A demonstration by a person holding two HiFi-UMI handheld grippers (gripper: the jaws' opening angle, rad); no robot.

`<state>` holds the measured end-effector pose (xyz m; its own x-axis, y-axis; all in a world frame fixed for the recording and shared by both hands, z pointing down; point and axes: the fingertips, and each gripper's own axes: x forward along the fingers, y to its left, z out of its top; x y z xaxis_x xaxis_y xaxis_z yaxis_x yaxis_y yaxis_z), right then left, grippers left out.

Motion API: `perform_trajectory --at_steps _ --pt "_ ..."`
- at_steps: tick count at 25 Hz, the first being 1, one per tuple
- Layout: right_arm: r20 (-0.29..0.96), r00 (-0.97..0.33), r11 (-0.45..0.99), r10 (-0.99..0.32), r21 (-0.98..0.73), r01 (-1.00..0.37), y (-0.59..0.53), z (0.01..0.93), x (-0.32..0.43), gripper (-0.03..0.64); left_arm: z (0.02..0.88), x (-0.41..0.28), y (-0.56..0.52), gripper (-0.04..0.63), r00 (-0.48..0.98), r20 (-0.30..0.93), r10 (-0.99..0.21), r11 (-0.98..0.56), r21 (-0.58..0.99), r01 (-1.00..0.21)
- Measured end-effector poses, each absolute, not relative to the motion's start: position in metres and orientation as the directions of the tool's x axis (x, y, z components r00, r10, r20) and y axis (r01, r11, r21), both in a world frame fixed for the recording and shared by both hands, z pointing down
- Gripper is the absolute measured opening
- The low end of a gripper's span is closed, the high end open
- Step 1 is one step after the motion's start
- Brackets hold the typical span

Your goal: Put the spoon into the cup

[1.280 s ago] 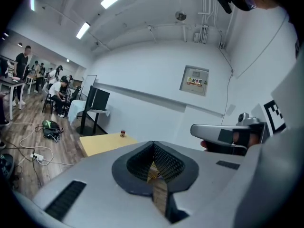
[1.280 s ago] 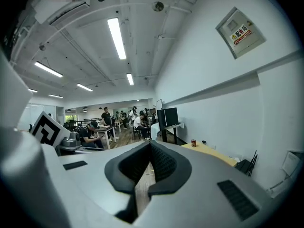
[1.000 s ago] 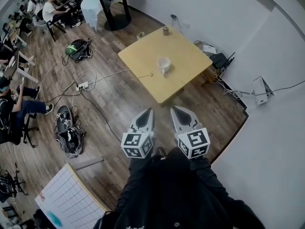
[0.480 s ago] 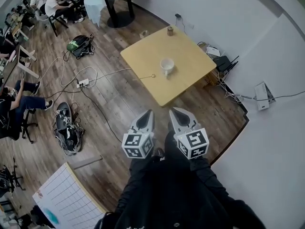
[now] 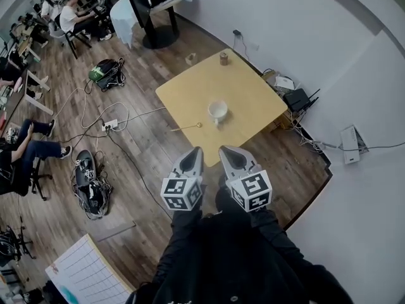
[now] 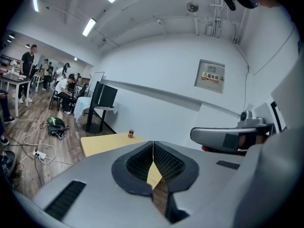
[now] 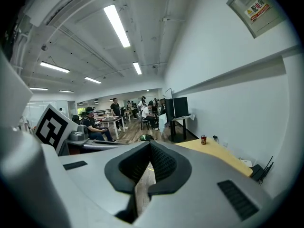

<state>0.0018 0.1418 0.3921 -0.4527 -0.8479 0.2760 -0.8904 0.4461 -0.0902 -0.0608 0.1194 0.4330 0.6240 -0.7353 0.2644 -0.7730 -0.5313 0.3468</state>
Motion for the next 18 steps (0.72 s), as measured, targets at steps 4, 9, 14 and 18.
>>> perform_trajectory --at_steps 4,9,14,18 --pt "0.29 -0.467 0.46 -0.835 -0.098 -0.883 0.104 0.391 0.023 0.021 0.434 -0.036 0.084 0.034 0.626 0.271 -0.731 -0.53 0.352 -0.771" --pt "0.304 -0.489 0.476 -0.817 -0.123 -0.871 0.063 0.395 0.05 0.021 0.437 -0.006 0.046 0.034 0.621 0.292 -0.727 -0.521 0.353 -0.777" --pt "0.306 -0.511 0.488 -0.804 -0.153 -0.859 0.031 0.402 0.071 0.021 0.443 0.022 0.012 0.034 0.621 0.312 -0.719 -0.523 0.346 -0.779" --pt "0.298 -0.532 0.499 -0.793 -0.184 -0.847 0.014 0.41 0.083 0.021 0.452 0.036 -0.005 0.034 0.61 0.326 -0.722 -0.512 0.341 -0.788"
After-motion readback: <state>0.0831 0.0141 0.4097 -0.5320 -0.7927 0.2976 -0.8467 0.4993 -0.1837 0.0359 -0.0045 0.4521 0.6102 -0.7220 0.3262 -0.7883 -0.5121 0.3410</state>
